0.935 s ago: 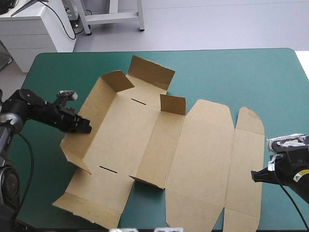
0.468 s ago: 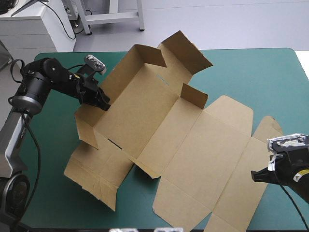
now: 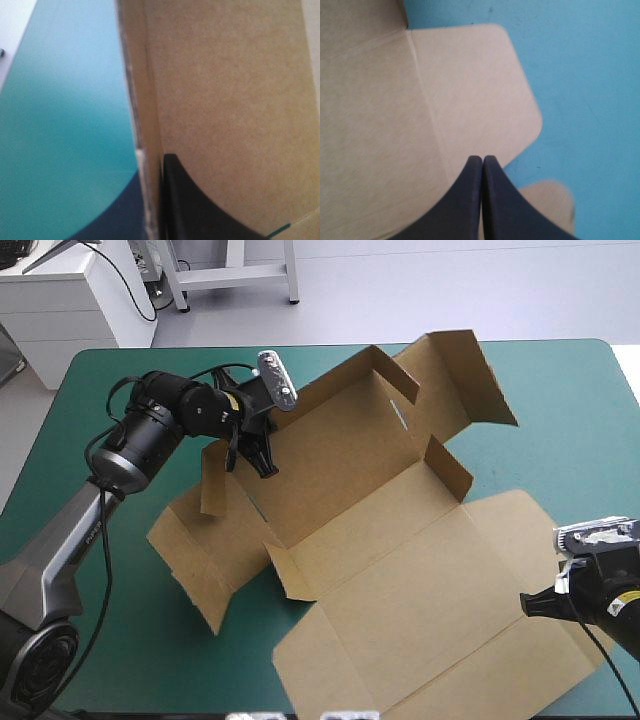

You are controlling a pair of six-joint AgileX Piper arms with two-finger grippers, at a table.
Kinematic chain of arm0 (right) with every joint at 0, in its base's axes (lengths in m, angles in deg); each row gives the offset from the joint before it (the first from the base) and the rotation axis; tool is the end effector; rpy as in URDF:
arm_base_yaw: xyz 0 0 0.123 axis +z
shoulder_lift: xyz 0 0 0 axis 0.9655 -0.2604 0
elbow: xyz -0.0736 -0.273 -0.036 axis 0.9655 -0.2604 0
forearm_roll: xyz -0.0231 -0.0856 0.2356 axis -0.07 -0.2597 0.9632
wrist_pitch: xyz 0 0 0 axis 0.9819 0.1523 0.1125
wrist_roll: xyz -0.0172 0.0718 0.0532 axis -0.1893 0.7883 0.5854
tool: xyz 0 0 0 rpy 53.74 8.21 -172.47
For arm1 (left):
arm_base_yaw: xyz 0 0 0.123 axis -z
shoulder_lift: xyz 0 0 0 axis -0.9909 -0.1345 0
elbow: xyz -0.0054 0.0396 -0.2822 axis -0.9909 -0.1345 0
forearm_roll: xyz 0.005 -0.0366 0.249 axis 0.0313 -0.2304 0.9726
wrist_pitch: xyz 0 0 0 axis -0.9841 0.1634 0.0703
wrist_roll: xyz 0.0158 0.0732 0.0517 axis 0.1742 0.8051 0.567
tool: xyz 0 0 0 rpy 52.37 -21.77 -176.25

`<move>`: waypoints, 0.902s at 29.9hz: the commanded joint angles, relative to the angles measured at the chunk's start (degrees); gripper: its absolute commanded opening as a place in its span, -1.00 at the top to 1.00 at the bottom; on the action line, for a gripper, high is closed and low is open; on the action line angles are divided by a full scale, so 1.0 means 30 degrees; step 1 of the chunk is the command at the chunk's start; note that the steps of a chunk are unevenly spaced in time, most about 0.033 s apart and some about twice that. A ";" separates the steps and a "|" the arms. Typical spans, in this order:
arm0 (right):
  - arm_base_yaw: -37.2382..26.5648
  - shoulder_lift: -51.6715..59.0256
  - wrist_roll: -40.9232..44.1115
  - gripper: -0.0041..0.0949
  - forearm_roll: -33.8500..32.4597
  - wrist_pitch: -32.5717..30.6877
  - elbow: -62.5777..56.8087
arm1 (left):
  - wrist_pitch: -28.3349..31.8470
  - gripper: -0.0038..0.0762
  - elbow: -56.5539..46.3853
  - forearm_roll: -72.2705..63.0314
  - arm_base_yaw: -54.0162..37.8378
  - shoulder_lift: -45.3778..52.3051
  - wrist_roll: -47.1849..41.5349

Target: Fold the box

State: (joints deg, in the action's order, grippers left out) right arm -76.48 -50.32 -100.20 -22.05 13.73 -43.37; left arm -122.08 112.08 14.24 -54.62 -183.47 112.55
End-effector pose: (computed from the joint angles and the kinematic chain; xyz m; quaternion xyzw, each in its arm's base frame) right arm 0.0997 0.0007 0.3295 -0.0813 0.9115 -0.0263 0.4024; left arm 0.3210 -0.1731 0.3784 0.5439 0.7611 0.0233 0.3527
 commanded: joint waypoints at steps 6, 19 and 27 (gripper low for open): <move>-0.0082 -0.0066 -0.0037 0.96 0.0194 0.1920 0.0575 | 0.3493 0.92 0.0591 0.3681 0.2500 0.0356 0.2155; -0.0082 -0.0066 0.0350 0.96 0.0194 0.2291 0.0770 | 0.6865 0.92 -0.1707 0.3420 0.2589 0.0489 0.4642; -0.0082 -0.0066 0.0986 0.96 0.0130 0.2517 0.1748 | 0.8793 0.92 -0.2063 0.7580 0.3790 0.0535 0.3357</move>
State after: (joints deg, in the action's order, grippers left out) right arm -76.48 -50.32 -98.16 -21.60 17.54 -40.98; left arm -102.19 104.30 30.19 -45.14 -185.21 125.76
